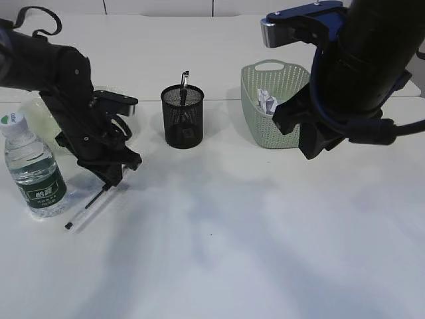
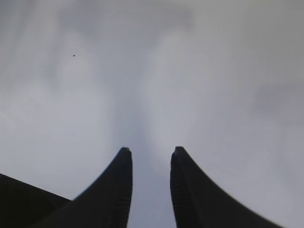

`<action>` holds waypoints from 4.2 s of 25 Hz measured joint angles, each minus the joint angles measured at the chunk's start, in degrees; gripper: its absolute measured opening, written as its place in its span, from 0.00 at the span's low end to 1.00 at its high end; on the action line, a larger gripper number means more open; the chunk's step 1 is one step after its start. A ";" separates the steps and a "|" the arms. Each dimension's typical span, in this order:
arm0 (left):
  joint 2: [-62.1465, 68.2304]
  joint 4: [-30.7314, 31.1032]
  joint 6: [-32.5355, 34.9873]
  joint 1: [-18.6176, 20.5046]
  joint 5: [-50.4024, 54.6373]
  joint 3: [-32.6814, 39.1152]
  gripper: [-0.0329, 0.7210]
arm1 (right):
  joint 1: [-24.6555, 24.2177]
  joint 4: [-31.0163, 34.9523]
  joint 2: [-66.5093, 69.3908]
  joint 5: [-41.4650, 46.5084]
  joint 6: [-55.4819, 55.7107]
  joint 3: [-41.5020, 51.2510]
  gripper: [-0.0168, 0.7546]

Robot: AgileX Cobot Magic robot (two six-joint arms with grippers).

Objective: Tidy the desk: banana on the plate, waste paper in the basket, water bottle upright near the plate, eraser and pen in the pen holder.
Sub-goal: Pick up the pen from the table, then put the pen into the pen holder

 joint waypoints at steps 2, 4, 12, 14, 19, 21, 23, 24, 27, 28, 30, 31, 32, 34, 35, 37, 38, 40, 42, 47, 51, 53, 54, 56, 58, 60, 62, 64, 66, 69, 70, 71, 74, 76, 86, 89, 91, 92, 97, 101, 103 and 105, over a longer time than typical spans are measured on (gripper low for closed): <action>-1.01 -0.13 0.11 0.00 0.00 0.00 0.10 | 0.00 0.00 0.00 0.00 0.00 0.00 0.30; -2.13 -0.13 0.22 0.00 0.11 0.00 0.10 | 0.00 0.00 0.00 0.00 0.00 0.00 0.30; -6.86 -0.25 0.32 0.00 -0.40 0.00 0.10 | 0.00 0.00 0.00 0.00 0.00 0.00 0.30; -8.39 -0.36 0.32 0.00 -1.51 0.00 0.10 | 0.00 0.00 0.00 0.00 0.00 0.00 0.30; -11.33 -1.51 0.38 0.00 -6.75 -1.63 0.10 | 0.00 0.00 0.00 0.00 0.00 0.00 0.30; -11.76 -2.78 0.46 0.00 -9.11 -2.33 0.10 | 0.00 0.00 0.00 0.00 0.00 0.00 0.30; -11.82 -3.97 0.46 0.00 -11.70 -2.73 0.10 | 0.00 0.00 0.00 0.00 0.00 0.00 0.30; -11.82 -4.73 0.46 0.00 -13.32 -2.73 0.10 | 0.00 0.00 0.00 0.00 0.00 0.00 0.30; -11.82 -7.12 0.46 0.00 -18.12 -2.73 0.10 | 0.00 0.00 0.00 0.00 0.00 0.00 0.30; -11.82 -7.95 0.46 0.00 -20.08 -2.73 0.10 | 0.00 0.00 0.00 0.00 0.00 0.00 0.30; -11.82 -9.11 0.46 0.00 -24.05 -2.73 0.10 | 0.00 0.00 0.00 0.00 0.00 0.00 0.30; -11.82 -9.52 0.46 0.00 -25.93 -2.73 0.10 | 0.00 0.00 0.00 0.00 -0.11 0.00 0.30; -11.82 -9.82 0.46 0.00 -28.15 -2.73 0.10 | 0.00 0.00 0.00 0.00 -0.11 0.00 0.30; -11.82 -10.24 0.46 0.00 -32.24 -2.73 0.10 | 0.00 0.00 0.00 0.00 -0.11 0.00 0.30; -11.82 -10.35 0.46 0.00 -34.13 -2.73 0.10 | 0.00 0.00 0.00 0.00 -0.11 0.00 0.30; -11.82 -10.59 0.46 0.00 -37.26 -2.73 0.10 | 0.00 0.00 0.00 0.00 -0.11 0.00 0.30; -11.82 -10.60 0.46 0.00 -38.47 -2.73 0.10 | 0.00 0.00 0.00 0.00 -0.11 0.00 0.30; -11.82 -10.82 0.46 0.00 -41.18 -2.73 0.10 | 0.00 0.00 0.00 0.00 -0.11 0.00 0.30; -11.82 -10.85 0.46 -0.28 -43.93 -2.73 0.10 | 0.00 0.00 0.00 0.00 -0.11 0.00 0.30; -10.08 -10.94 0.46 -2.34 -49.54 -2.73 0.10 | 0.00 0.00 0.00 0.00 -0.11 0.00 0.30; -8.27 -10.94 0.08 -3.18 -53.32 -2.73 0.10 | 0.00 0.00 0.00 0.00 -0.11 0.00 0.30; -7.60 -10.94 -0.97 -3.18 -55.01 -2.73 0.10 | 0.00 0.00 0.00 0.00 -0.11 0.00 0.30; -7.21 -10.94 -1.38 -3.18 -55.62 -2.73 0.10 | 0.00 0.00 0.00 0.00 -0.11 0.00 0.30; -6.61 -10.94 -2.16 -3.18 -57.53 -2.73 0.10 | 0.00 0.00 0.00 0.00 -0.11 0.00 0.30; -6.01 -10.94 -2.91 -3.30 -59.34 -2.73 0.10 | 0.00 0.00 0.00 0.00 -0.11 0.00 0.30; -5.52 -10.94 -3.83 -3.41 -61.10 -2.73 0.10 | 0.00 0.00 0.00 0.00 -0.11 0.00 0.30; -4.98 -10.58 -4.48 -3.66 -62.21 -2.73 0.10 | 0.00 0.00 0.00 0.00 -0.11 0.00 0.30; -4.21 -9.73 -5.98 -3.87 -63.12 -2.73 0.10 | 0.00 0.00 -0.03 0.00 -0.11 0.00 0.30; -3.34 -8.42 -7.29 -4.00 -64.45 -2.73 0.10 | 0.00 0.00 -0.03 0.00 -0.11 0.00 0.30; -2.23 -6.34 -9.72 -4.11 -65.87 -2.73 0.10 | 0.00 0.00 -0.03 0.00 -0.11 0.00 0.30; -1.94 -5.77 -10.09 -4.11 -66.15 -2.73 0.10 | 0.00 0.00 -0.03 0.00 -0.11 0.00 0.30; -1.70 -5.54 -10.33 -4.11 -66.15 -2.73 0.10 | 0.00 0.00 -0.03 0.00 -0.11 0.00 0.30; -0.75 -5.16 -10.72 -4.11 -66.27 -2.73 0.10 | 0.00 0.00 -0.03 0.00 -0.11 0.00 0.30; -0.09 -5.05 -10.84 -4.11 -66.33 -2.73 0.10 | 0.00 0.00 -0.03 0.00 -0.11 0.00 0.30; 2.43 -1.76 -13.03 -4.11 -65.06 -2.73 0.10 | 0.00 0.00 -0.03 0.00 -0.11 0.00 0.30; 2.43 -0.37 -13.16 -4.11 -62.87 -2.73 0.10 | 0.00 0.00 -0.03 0.00 -0.11 0.00 0.30; 2.43 0.66 -13.20 -4.11 -60.66 -2.73 0.10 | 0.00 0.00 -0.03 0.00 -0.11 0.00 0.30; 2.43 0.83 -13.20 -4.11 -59.70 -2.73 0.10 | 0.00 0.00 -0.03 0.00 -0.11 0.00 0.30; 2.43 1.10 -13.20 -4.11 -57.41 -2.73 0.11 | 0.00 0.00 -0.03 0.00 -0.11 0.00 0.30; 2.43 1.19 -13.20 -4.11 -57.06 -2.73 0.16 | 0.00 0.00 -0.03 0.00 -0.11 0.00 0.30; 2.43 1.30 -13.20 -4.11 -57.06 -2.73 0.22 | 0.00 0.00 -0.03 0.00 -0.11 0.00 0.30; 2.43 1.24 -13.20 -4.11 -57.35 -2.73 0.30 | 0.00 0.00 -0.03 0.00 -0.11 0.00 0.30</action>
